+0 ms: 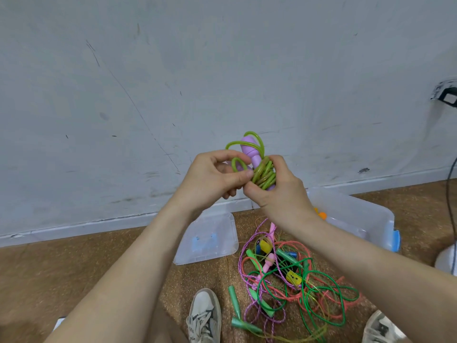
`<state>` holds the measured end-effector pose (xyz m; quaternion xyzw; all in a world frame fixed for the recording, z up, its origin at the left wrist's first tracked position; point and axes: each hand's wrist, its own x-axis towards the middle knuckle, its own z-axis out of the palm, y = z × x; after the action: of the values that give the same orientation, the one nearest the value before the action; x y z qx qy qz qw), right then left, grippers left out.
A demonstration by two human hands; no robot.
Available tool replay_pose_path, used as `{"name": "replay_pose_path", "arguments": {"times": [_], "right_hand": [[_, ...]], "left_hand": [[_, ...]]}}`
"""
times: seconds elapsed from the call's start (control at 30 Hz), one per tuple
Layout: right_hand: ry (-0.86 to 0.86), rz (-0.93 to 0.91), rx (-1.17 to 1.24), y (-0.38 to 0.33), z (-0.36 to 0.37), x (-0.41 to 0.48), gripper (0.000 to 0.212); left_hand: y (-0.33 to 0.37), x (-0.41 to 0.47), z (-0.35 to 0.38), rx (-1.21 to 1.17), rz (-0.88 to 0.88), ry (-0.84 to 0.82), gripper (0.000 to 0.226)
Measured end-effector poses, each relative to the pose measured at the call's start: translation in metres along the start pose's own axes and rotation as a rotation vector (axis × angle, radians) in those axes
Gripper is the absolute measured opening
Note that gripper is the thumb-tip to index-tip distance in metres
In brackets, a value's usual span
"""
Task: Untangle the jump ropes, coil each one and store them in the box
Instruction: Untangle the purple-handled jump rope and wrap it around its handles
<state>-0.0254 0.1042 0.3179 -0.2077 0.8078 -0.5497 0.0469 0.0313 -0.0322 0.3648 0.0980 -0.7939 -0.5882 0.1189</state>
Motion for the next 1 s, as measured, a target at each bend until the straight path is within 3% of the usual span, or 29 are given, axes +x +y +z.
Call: {"name": "replay_pose_path", "arguments": {"times": [0.1, 0.2, 0.3, 0.47, 0.6, 0.77, 1.0], "right_hand": [[-0.003, -0.008, -0.036, 0.003, -0.004, -0.002, 0.051], [-0.027, -0.036, -0.074, 0.002, -0.005, -0.004, 0.05], [-0.014, -0.067, -0.117, 0.002, -0.005, -0.004, 0.046], [0.035, -0.028, -0.039, -0.001, -0.003, 0.001, 0.042], [0.051, 0.016, 0.055, -0.001, -0.001, 0.004, 0.036], [0.065, 0.002, 0.129, -0.002, 0.003, 0.003, 0.038], [0.058, -0.013, 0.052, 0.001, 0.001, 0.005, 0.043]], "left_hand": [[0.001, -0.001, -0.011, -0.03, -0.045, -0.175, 0.018], [0.001, 0.0, -0.014, -0.048, -0.116, -0.196, 0.012], [0.001, 0.002, -0.01, -0.015, -0.126, -0.126, 0.002], [-0.001, 0.003, 0.008, -0.03, 0.01, 0.087, 0.001], [-0.002, 0.003, 0.011, -0.028, 0.064, 0.115, 0.011], [0.006, 0.002, 0.01, -0.175, 0.029, 0.23, 0.028], [0.005, 0.002, 0.021, -0.268, -0.071, 0.32, 0.009]]}}
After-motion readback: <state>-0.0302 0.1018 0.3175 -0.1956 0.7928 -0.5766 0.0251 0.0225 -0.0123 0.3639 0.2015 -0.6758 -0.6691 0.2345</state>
